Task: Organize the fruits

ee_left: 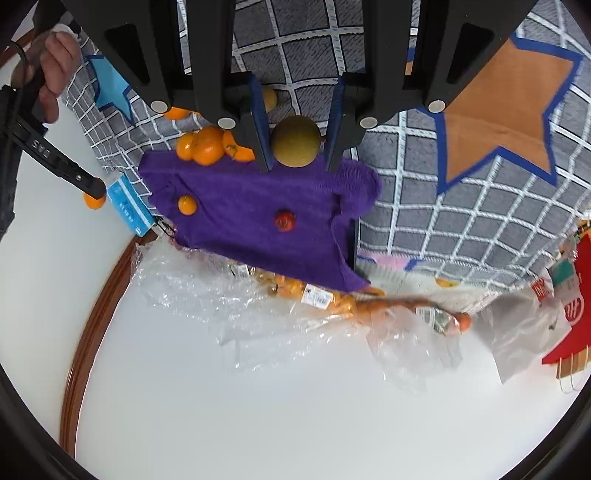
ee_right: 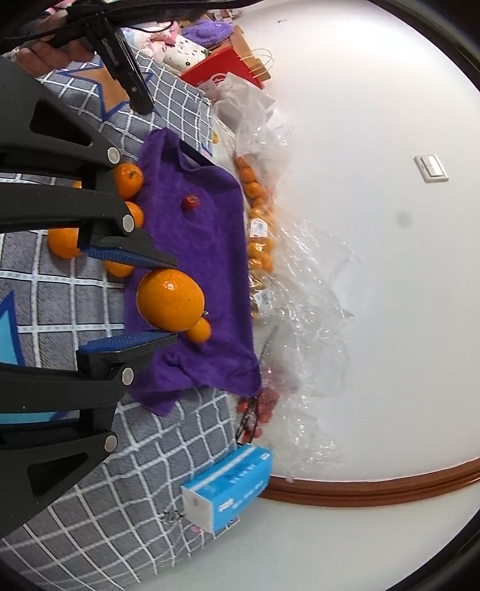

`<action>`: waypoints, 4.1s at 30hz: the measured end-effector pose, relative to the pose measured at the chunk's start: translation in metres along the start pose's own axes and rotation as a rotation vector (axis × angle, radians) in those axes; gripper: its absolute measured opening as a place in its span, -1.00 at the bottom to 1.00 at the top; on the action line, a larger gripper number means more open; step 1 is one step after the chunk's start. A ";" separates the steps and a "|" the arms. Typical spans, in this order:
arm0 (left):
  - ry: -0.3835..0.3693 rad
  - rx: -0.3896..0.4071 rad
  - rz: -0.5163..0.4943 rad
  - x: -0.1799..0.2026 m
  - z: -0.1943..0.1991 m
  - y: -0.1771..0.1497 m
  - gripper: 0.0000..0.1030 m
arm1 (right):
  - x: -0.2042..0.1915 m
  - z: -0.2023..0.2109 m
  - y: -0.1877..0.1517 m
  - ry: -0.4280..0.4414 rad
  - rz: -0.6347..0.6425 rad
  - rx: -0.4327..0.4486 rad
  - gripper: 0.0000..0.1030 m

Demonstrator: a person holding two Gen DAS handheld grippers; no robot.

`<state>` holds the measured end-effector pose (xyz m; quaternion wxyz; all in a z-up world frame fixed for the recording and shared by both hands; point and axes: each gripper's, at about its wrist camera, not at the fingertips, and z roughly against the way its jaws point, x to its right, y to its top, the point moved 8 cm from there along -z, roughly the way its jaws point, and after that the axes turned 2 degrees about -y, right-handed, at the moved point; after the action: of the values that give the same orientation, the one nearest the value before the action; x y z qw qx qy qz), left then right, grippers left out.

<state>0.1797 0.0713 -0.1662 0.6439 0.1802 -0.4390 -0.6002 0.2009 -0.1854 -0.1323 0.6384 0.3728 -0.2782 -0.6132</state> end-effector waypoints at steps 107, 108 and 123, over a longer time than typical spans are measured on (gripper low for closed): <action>0.110 -0.182 0.038 -0.028 -0.044 -0.002 -0.12 | -0.041 -0.032 -0.063 0.066 0.076 -0.179 -0.03; 0.109 -0.189 0.036 -0.029 -0.041 -0.009 -0.12 | -0.045 -0.031 -0.071 0.069 0.084 -0.189 -0.03; 0.111 -0.224 -0.073 -0.027 -0.041 -0.046 0.06 | -0.058 -0.050 -0.109 0.089 0.130 -0.297 -0.06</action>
<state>0.1863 0.0746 -0.2330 0.6610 0.1558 -0.3259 -0.6577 0.1735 -0.1181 -0.2439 0.7364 0.2824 -0.1794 -0.5880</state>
